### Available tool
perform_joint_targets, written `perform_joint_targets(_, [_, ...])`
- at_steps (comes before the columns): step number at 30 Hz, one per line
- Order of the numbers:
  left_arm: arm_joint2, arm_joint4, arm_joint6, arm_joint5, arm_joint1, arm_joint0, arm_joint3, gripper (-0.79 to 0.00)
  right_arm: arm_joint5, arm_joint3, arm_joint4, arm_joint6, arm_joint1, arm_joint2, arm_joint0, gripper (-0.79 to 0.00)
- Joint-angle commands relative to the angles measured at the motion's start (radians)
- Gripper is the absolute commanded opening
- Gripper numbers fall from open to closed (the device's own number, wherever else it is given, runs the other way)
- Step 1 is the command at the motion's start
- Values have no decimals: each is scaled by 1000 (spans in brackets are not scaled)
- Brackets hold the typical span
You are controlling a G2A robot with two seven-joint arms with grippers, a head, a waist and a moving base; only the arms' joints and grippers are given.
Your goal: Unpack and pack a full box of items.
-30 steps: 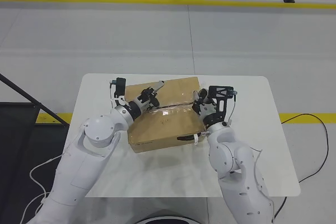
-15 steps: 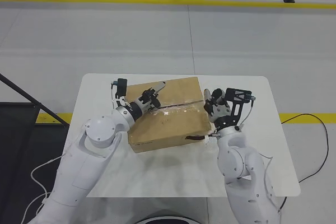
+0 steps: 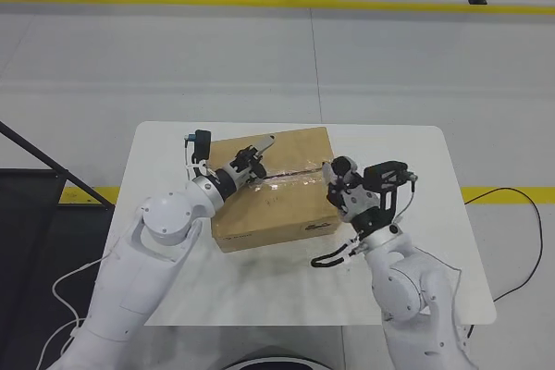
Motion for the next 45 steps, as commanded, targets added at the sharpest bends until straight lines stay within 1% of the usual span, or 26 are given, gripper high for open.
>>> perform_joint_targets(1, [0,1,1,-2,0,1,-1,0,9,18,5,70,1,-2,36,-785])
perform_joint_targets(4, [-1,1,4,-2,-1,6,-3,0,-7,81,68,221,2,-14,136,-785])
perform_joint_targets(8, [-4,2,6,-3,-1,13,-10,0,-10,228,154,396,-2,-41,305,-785])
perform_joint_targets(11, [-9,0,8,-4,-1,20,-15,0,-48,358,265,482,-5,-57,418,-785])
perform_joint_targets(15, [-16,-3,10,-7,-1,29,-22,0,-114,517,400,589,-9,-81,537,-785])
perform_joint_targets(19, [-19,-1,10,-10,-1,34,-25,0,-141,646,496,665,-11,-102,625,-785])
perform_joint_targets(21, [-20,-2,11,-10,-1,36,-27,0,-166,712,567,724,-12,-109,665,-785])
perform_joint_targets(25, [-22,0,13,-12,-2,41,-30,0,-175,833,623,825,-12,-133,741,-785])
perform_joint_targets(29, [-26,1,12,-11,-2,44,-30,0,-180,896,638,824,-11,-148,776,-785])
perform_joint_targets(30, [-26,1,11,-11,-2,45,-31,0,-184,906,643,826,-9,-148,779,-779])
perform_joint_targets(31, [-27,2,11,-10,-2,45,-31,0,-182,914,646,827,-7,-145,782,-754])
perform_joint_targets(33, [-28,4,12,-12,-2,46,-32,0,-175,923,644,830,-2,-141,785,-745])
perform_joint_targets(36, [-29,6,12,-11,-2,48,-33,0,-174,923,649,838,6,-132,782,-785])
perform_joint_targets(45, [-34,10,9,-12,-2,52,-35,0,-139,870,650,825,39,-69,740,-785])
